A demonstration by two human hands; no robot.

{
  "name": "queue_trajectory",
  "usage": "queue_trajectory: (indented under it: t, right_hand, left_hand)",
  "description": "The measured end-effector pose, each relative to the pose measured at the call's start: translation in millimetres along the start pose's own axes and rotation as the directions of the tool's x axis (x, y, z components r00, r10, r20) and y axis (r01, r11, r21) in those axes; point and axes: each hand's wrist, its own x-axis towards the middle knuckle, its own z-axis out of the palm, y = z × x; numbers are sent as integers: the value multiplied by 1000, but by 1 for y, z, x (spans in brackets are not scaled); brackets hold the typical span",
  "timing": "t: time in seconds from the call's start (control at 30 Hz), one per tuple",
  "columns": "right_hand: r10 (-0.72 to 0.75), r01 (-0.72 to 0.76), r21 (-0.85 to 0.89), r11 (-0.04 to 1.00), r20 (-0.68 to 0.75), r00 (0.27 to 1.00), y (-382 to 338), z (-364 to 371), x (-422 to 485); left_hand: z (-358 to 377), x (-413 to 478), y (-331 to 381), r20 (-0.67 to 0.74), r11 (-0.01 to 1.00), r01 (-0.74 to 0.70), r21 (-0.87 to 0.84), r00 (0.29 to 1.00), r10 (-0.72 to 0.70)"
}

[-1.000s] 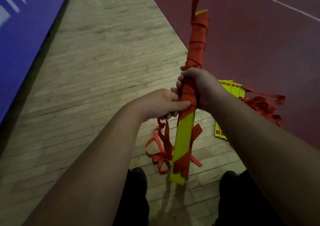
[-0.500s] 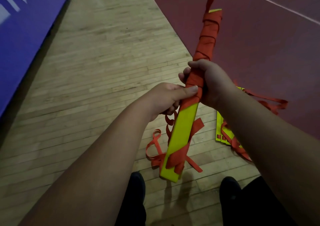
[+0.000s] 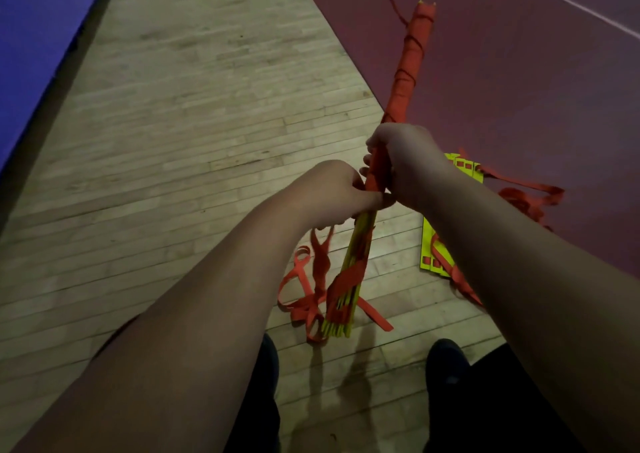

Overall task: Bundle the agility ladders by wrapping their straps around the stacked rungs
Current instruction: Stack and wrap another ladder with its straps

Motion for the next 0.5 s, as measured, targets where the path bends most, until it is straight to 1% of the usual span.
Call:
queue_trajectory:
  t: [0.07, 0.1, 0.17, 0.23, 0.3, 0.37, 0.4, 0.5]
  right_hand:
    - [-16, 7, 105, 994, 77, 997, -6, -3, -1]
    - [-21, -1, 167, 986, 132, 991, -10, -6, -2]
    - [-23, -37, 236, 971, 247, 969, -17, -13, -5]
    - [-14, -97, 298, 950, 349, 937, -19, -17, -8]
    - [15, -178, 364, 914, 407, 913, -19, -16, -9]
    - [48, -203, 364, 909, 391, 919, -16, -15, -7]
    - [50, -178, 346, 921, 348, 936, -14, -15, -4]
    - [-4, -30, 249, 968, 136, 991, -9, -16, 4]
  left_hand:
    - [-7, 1, -5, 20, 988, -25, -151, 999, 28]
    - [-11, 1, -7, 44, 967, -43, -250, 997, 56]
    - [-14, -3, -6, 98, 898, -83, -431, 986, 138]
    - [-12, -6, -3, 128, 850, -125, -511, 967, 219]
    - [-9, -6, 0, 158, 835, -139, -532, 953, 259]
    - [-9, -4, 0, 180, 850, -113, -514, 955, 236]
    - [-10, -3, -1, 182, 873, -100, -477, 961, 210]
    - [-9, 0, -6, 154, 944, -67, -324, 980, 123]
